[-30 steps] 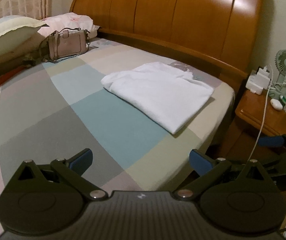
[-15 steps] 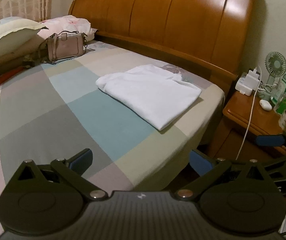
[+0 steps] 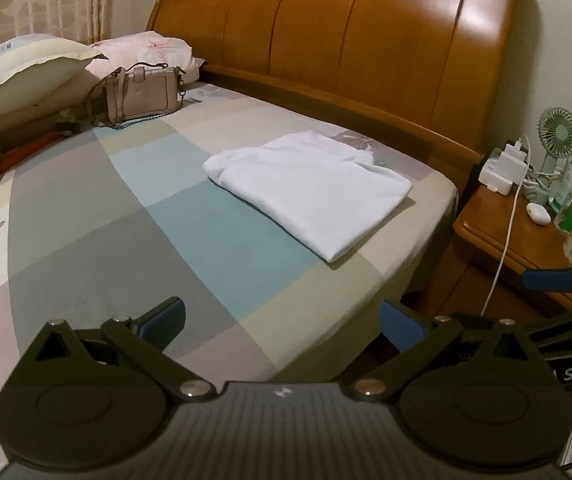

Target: Fold clothes

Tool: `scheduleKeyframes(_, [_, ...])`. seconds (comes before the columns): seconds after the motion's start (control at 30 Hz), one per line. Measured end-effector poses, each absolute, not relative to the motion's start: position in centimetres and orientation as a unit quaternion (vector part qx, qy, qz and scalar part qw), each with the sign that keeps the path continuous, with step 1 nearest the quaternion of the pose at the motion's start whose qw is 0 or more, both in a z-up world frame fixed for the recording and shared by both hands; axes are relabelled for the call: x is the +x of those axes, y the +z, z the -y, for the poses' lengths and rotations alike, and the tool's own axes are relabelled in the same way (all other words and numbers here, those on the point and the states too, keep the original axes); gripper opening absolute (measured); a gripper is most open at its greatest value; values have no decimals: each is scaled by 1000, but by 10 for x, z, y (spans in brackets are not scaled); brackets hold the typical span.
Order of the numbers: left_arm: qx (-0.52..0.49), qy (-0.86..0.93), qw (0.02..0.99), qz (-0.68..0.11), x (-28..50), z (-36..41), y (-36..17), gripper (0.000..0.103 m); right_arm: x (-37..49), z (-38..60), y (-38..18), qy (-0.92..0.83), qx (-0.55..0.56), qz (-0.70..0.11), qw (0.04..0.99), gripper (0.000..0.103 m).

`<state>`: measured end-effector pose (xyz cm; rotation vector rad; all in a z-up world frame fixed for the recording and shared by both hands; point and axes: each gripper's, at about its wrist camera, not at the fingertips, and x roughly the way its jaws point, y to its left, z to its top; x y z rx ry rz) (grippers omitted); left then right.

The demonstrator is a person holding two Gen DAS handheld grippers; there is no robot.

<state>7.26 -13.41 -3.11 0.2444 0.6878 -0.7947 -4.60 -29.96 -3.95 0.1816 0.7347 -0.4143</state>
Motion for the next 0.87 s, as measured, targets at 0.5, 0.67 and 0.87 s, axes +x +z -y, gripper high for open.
scheduleKeyframes(0.5, [115,-380,858,-327,73,133,-29,102,-43,295,-39,-194,88,-354,910,103])
scheduleKeyframes(0.67, [115,-380,858,-327,73,132,-28,102,-42,294,-38,-193,88,-354,911,103])
scheduleKeyframes(0.87, [115,-382,858,-325,73,132,-28,102,-43,293,-38,-194,89,-353,911,103])
